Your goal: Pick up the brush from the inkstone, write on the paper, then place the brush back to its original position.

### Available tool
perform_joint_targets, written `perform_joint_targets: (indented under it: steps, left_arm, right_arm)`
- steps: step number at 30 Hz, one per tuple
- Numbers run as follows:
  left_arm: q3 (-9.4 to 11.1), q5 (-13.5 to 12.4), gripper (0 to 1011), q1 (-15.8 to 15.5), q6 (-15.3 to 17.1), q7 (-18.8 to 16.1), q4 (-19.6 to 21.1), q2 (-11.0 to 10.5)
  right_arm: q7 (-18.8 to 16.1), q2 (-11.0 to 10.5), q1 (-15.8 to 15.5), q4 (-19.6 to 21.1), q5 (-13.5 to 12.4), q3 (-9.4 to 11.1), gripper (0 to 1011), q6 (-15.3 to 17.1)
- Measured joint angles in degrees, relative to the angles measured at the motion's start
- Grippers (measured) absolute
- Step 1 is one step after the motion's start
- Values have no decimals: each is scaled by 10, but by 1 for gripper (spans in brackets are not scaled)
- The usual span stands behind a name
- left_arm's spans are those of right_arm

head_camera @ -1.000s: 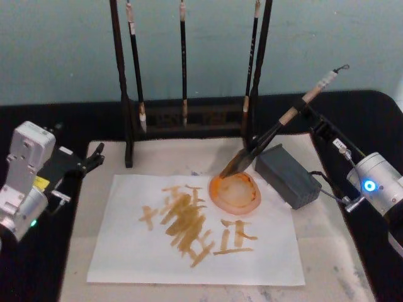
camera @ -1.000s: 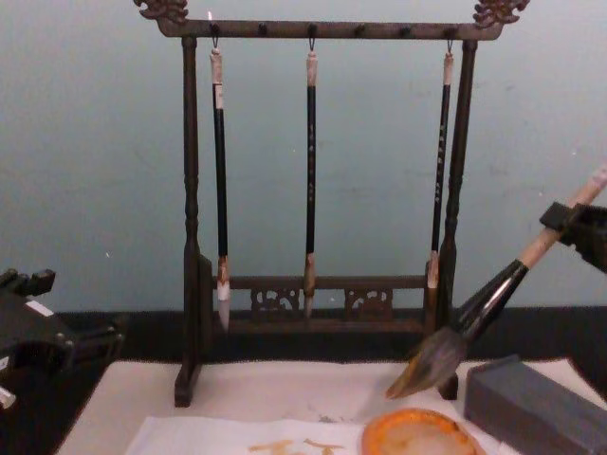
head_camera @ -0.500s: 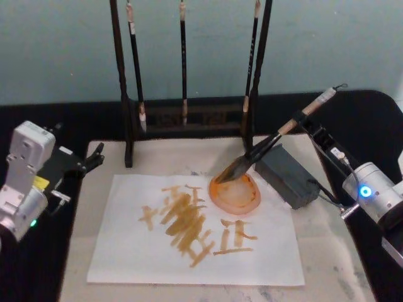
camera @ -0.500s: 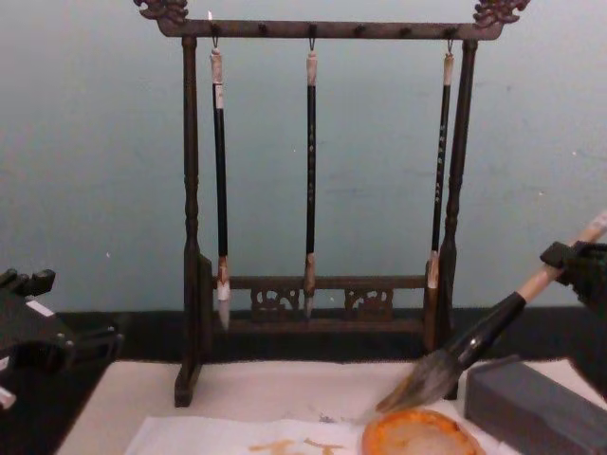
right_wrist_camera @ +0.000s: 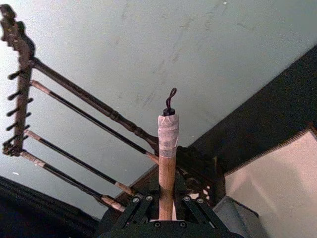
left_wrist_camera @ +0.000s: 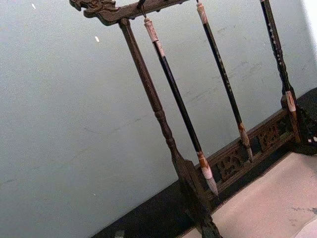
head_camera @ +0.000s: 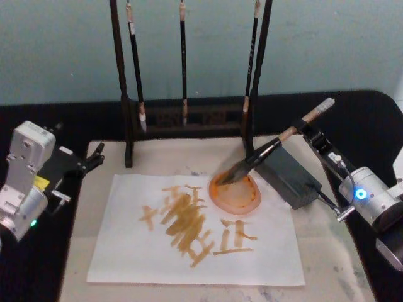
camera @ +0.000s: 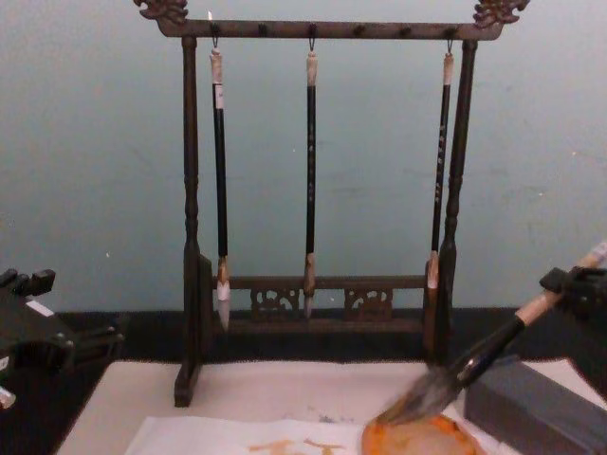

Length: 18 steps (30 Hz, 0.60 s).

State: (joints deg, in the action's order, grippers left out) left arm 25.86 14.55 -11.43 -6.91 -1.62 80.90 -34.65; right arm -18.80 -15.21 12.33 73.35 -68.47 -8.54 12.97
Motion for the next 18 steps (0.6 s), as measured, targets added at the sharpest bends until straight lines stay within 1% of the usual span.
perform_joint_targets:
  steps: [18]
  left_arm:
    - [0, 0, 1010, 0, 0, 0, 0, 0]
  right_arm:
    - [15, -5, 14, -33, -22, -20, 176, -10]
